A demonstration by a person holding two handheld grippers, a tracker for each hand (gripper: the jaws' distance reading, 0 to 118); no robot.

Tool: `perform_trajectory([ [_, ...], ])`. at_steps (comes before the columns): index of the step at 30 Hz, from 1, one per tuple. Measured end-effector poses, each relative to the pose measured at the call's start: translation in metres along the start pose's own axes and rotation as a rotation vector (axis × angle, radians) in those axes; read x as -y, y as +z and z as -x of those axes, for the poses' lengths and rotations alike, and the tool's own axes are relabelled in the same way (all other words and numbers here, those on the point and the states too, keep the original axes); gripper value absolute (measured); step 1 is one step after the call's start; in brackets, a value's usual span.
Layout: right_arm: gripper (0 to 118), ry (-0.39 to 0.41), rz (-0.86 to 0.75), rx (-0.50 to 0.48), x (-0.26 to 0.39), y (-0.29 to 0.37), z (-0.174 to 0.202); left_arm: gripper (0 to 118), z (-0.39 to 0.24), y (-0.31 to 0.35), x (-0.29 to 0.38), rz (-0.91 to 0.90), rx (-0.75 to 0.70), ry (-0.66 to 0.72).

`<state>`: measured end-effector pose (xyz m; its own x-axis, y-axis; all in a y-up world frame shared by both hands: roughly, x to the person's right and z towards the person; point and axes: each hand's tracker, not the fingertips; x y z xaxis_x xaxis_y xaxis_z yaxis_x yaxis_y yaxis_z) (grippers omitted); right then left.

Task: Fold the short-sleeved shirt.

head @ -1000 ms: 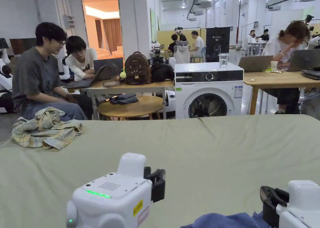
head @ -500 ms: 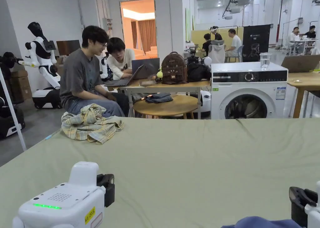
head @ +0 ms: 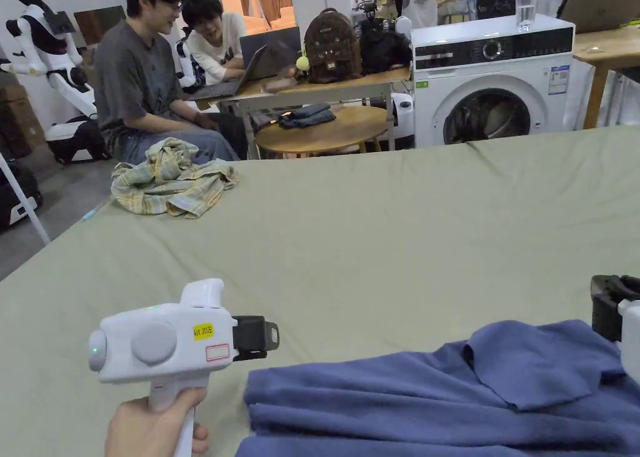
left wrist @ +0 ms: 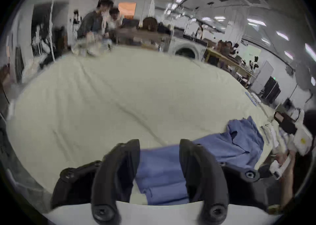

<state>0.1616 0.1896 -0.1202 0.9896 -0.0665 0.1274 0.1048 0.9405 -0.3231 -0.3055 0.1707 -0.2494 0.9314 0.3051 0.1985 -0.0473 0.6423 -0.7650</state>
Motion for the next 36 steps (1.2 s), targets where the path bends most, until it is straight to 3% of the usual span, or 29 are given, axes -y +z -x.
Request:
perform_trajectory([
  [2,0,-0.021,0.013,-0.009,0.003,-0.002,-0.004,55,0.014,-0.019,0.001,0.073,0.015,0.071],
  [5,0,-0.026,0.025,-0.011,0.005,0.000,-0.006,55,0.017,-0.042,0.006,0.089,-0.034,0.053],
  [8,0,-0.011,0.030,-0.006,0.007,0.000,-0.011,55,0.025,-0.066,0.007,0.167,-0.033,0.133],
  [9,0,-0.012,0.030,-0.002,0.008,0.001,-0.014,51,0.025,-0.074,0.010,0.176,-0.039,0.128],
  [13,0,-0.038,0.042,0.012,0.009,0.003,-0.028,0,0.007,-0.081,0.017,0.145,-0.184,-0.009],
  [15,0,-0.048,0.054,0.020,0.010,0.006,-0.036,0,0.002,-0.090,0.018,0.166,-0.137,0.020],
  [20,0,-0.088,0.121,0.050,0.014,0.025,-0.061,0,-0.008,-0.097,0.015,0.198,-0.190,-0.060],
  [21,7,-0.147,0.156,0.046,0.018,0.029,-0.070,0,-0.005,-0.095,0.014,0.202,-0.181,-0.050],
  [22,35,-0.207,0.183,0.045,0.023,0.031,-0.080,0,-0.004,-0.095,0.013,0.206,-0.173,-0.042],
  [23,52,-0.271,0.223,0.047,0.030,0.032,-0.090,0,-0.002,-0.095,0.013,0.207,-0.166,-0.033],
  [24,57,-0.304,0.251,0.068,0.036,0.031,-0.099,0,-0.002,-0.095,0.014,0.206,-0.162,-0.025],
  [28,56,-0.383,0.358,0.127,0.072,0.030,-0.117,0,0.001,-0.093,0.014,0.202,-0.156,-0.021],
  [33,56,-0.503,0.393,0.070,0.103,0.025,-0.122,0,0.007,-0.097,0.011,0.208,-0.154,-0.026],
  [34,49,-0.516,0.401,0.069,0.106,0.019,-0.123,0,0.008,-0.097,0.012,0.208,-0.153,-0.027],
  [36,20,-0.540,0.408,0.046,0.112,0.009,-0.122,0,0.009,-0.097,0.012,0.202,-0.150,-0.027],
])
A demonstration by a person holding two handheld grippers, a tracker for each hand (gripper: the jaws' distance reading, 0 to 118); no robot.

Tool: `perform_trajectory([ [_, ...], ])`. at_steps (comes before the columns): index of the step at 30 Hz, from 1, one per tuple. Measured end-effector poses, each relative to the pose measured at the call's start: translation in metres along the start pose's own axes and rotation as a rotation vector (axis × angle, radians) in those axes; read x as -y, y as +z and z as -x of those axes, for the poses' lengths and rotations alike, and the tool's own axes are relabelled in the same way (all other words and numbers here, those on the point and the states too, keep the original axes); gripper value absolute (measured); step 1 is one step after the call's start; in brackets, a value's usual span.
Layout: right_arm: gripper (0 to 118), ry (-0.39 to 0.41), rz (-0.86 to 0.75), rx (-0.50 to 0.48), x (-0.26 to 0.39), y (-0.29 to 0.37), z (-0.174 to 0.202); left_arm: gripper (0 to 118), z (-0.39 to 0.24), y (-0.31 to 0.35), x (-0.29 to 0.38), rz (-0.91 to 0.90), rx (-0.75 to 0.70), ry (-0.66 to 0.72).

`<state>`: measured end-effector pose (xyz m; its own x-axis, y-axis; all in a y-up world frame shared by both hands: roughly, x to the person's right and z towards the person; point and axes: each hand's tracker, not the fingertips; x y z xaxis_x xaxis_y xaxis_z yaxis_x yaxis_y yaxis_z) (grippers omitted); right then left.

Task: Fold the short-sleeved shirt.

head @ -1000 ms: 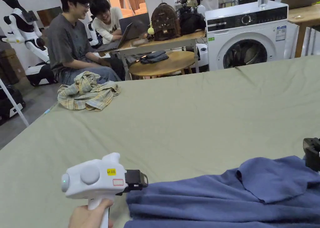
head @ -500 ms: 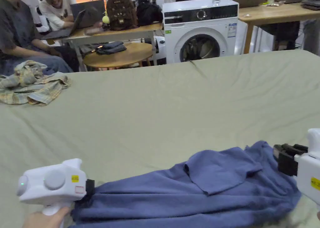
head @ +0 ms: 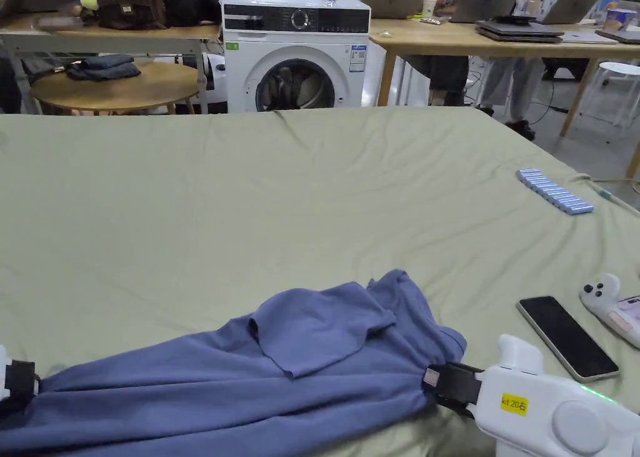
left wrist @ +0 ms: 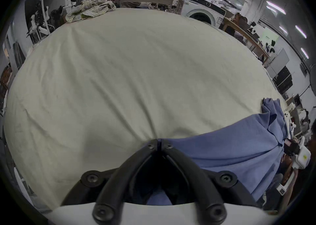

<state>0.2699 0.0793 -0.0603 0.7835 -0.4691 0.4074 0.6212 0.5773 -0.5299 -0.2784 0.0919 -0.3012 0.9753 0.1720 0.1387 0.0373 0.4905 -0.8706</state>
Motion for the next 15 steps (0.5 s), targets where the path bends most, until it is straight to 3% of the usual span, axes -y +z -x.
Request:
perform_trajectory([
  [2,6,-0.034,0.014,-0.016,0.000,-0.009,0.000,0,0.001,0.000,0.002,-0.006,0.004,0.007],
  [6,0,-0.048,-0.010,-0.041,0.000,-0.006,0.002,0,0.010,0.002,0.006,-0.065,0.043,0.046],
  [10,0,0.018,-0.082,-0.075,-0.012,0.018,0.015,0,0.012,0.049,0.011,-0.270,0.082,0.074],
  [15,0,0.123,-0.169,-0.140,-0.053,0.038,0.062,0,0.007,0.131,-0.024,-0.481,0.117,0.026],
])
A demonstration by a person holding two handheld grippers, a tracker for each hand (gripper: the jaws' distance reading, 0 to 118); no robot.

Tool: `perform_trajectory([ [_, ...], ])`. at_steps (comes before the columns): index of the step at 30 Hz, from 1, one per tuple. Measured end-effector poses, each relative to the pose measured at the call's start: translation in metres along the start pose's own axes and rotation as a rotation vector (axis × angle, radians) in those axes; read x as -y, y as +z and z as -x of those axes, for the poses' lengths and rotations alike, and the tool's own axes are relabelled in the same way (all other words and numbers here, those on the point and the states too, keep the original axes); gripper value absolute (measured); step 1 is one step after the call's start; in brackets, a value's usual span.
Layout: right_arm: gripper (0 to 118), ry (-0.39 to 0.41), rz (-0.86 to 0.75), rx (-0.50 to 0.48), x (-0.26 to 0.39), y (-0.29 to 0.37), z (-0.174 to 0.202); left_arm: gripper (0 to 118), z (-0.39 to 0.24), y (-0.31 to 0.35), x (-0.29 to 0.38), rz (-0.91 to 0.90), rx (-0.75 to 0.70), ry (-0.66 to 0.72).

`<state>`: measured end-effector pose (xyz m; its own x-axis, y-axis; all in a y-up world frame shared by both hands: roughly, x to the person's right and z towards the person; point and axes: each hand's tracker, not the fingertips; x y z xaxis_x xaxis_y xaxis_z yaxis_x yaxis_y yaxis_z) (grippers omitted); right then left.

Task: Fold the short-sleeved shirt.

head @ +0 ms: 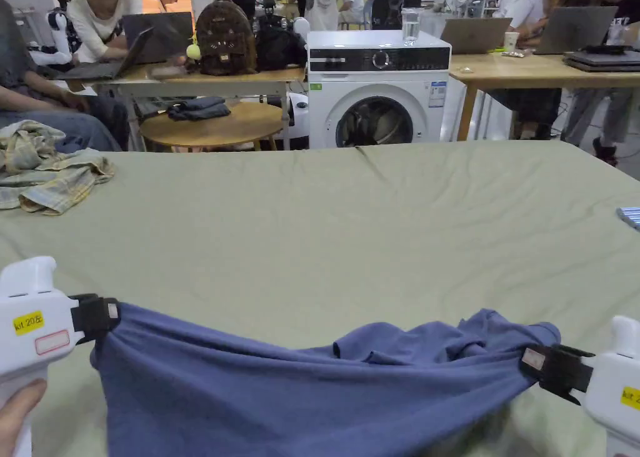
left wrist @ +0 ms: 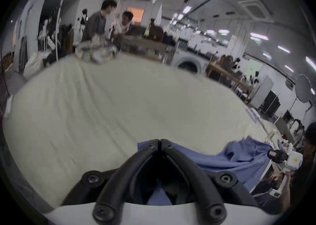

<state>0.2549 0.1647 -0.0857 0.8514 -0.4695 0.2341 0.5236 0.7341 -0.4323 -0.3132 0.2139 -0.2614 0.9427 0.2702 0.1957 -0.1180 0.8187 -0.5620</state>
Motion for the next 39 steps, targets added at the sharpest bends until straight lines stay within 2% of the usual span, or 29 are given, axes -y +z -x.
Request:
perform_trajectory([
  [3,0,0.082,-0.036,-0.019,-0.039,-0.011,0.029,0,-0.017,0.026,-0.038,-0.114,-0.036,-0.053],
  [5,0,0.135,-0.070,-0.024,-0.069,-0.016,0.059,0,-0.018,0.035,-0.069,-0.162,-0.031,-0.019],
  [7,0,0.140,-0.085,-0.038,-0.099,-0.027,0.080,0,-0.023,0.039,-0.097,-0.207,-0.044,-0.011],
  [10,0,0.231,-0.155,-0.031,-0.140,-0.037,0.114,0,-0.033,0.043,-0.131,-0.287,-0.096,-0.060],
  [13,0,0.250,-0.189,-0.035,-0.177,-0.048,0.142,0,-0.043,0.043,-0.163,-0.347,-0.131,-0.080],
  [15,0,0.308,-0.225,-0.005,-0.200,-0.055,0.162,0,-0.044,0.039,-0.187,-0.362,-0.140,-0.070],
  [18,0,0.354,-0.259,0.010,-0.230,-0.063,0.183,0,-0.045,0.034,-0.217,-0.389,-0.134,-0.061],
  [20,0,0.331,-0.288,-0.022,-0.246,-0.065,0.192,0,-0.051,0.031,-0.232,-0.412,-0.166,-0.073],
  [22,0,0.339,-0.305,-0.013,-0.264,-0.071,0.200,0,-0.051,0.024,-0.248,-0.427,-0.166,-0.084],
  [23,0,0.353,-0.318,-0.007,-0.271,-0.074,0.207,0,-0.054,0.021,-0.256,-0.429,-0.178,-0.082],
  [25,0,0.431,-0.341,0.042,-0.289,-0.085,0.218,0,-0.057,0.014,-0.268,-0.439,-0.182,-0.087],
  [27,0,0.459,-0.344,0.067,-0.304,-0.095,0.233,0,-0.060,0.007,-0.279,-0.449,-0.203,-0.102],
  [31,0,0.452,-0.359,0.091,-0.323,-0.116,0.247,0,-0.065,-0.011,-0.294,-0.456,-0.256,-0.158],
  [35,0,0.393,-0.351,0.091,-0.335,-0.130,0.250,0,-0.062,-0.021,-0.302,-0.444,-0.263,-0.172],
  [38,0,0.381,-0.347,0.073,-0.332,-0.139,0.250,0,-0.059,-0.029,-0.297,-0.449,-0.289,-0.193],
  [39,0,0.404,-0.330,0.095,-0.328,-0.144,0.252,0,-0.057,-0.034,-0.293,-0.443,-0.304,-0.206],
])
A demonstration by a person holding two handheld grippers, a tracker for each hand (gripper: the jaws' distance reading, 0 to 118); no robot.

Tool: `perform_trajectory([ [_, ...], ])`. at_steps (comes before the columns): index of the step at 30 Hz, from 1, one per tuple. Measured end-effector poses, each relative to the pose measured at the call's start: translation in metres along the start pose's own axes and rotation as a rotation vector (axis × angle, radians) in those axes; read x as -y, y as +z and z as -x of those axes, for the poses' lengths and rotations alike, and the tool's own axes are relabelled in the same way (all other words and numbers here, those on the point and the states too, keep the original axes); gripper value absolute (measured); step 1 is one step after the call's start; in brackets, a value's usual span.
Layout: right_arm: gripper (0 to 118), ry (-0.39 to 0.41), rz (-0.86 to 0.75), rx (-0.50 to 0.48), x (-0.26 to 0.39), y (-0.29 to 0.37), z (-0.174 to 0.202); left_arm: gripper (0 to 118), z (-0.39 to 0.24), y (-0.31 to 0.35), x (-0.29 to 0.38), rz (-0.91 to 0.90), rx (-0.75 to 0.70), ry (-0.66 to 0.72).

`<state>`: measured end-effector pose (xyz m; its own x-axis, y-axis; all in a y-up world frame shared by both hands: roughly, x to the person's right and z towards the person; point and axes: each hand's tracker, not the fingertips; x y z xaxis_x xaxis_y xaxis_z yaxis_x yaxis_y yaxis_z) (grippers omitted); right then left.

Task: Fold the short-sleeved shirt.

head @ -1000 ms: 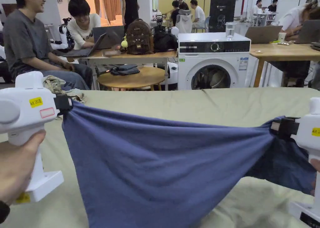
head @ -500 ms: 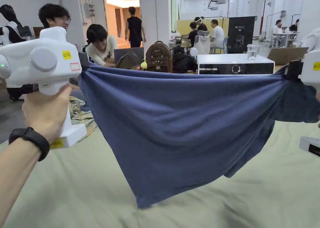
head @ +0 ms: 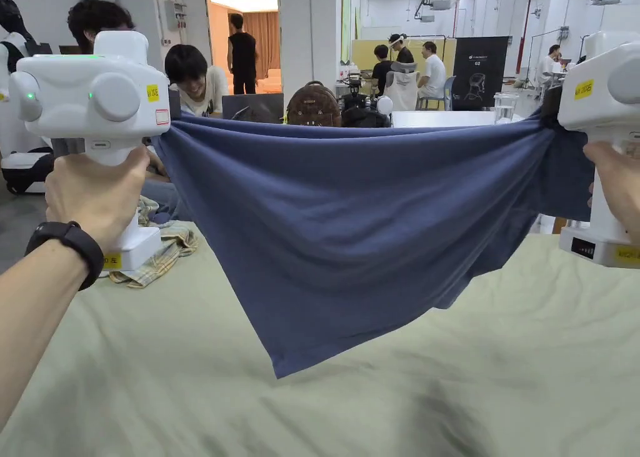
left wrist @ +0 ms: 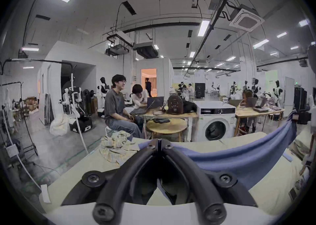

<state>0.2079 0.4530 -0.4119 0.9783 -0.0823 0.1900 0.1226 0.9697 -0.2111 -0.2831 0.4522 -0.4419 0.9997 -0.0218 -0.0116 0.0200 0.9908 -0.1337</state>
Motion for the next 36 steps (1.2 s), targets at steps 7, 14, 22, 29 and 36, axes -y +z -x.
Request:
perform_trajectory([
  [7,0,-0.022,0.103,-0.054,0.106,0.008,-0.013,0,0.007,0.019,0.100,0.126,0.098,0.073],
  [14,0,-0.007,0.242,-0.048,0.240,0.089,-0.058,0,0.025,0.118,0.217,0.278,0.203,0.066],
  [22,0,-0.070,0.390,-0.074,0.359,0.176,-0.085,0,0.050,0.200,0.335,0.447,0.232,0.191],
  [29,0,-0.069,0.452,-0.087,0.397,0.220,-0.093,0,0.058,0.238,0.379,0.539,0.224,0.215],
  [36,19,-0.085,0.453,-0.048,0.410,0.218,-0.099,0,0.064,0.239,0.391,0.545,0.210,0.231],
])
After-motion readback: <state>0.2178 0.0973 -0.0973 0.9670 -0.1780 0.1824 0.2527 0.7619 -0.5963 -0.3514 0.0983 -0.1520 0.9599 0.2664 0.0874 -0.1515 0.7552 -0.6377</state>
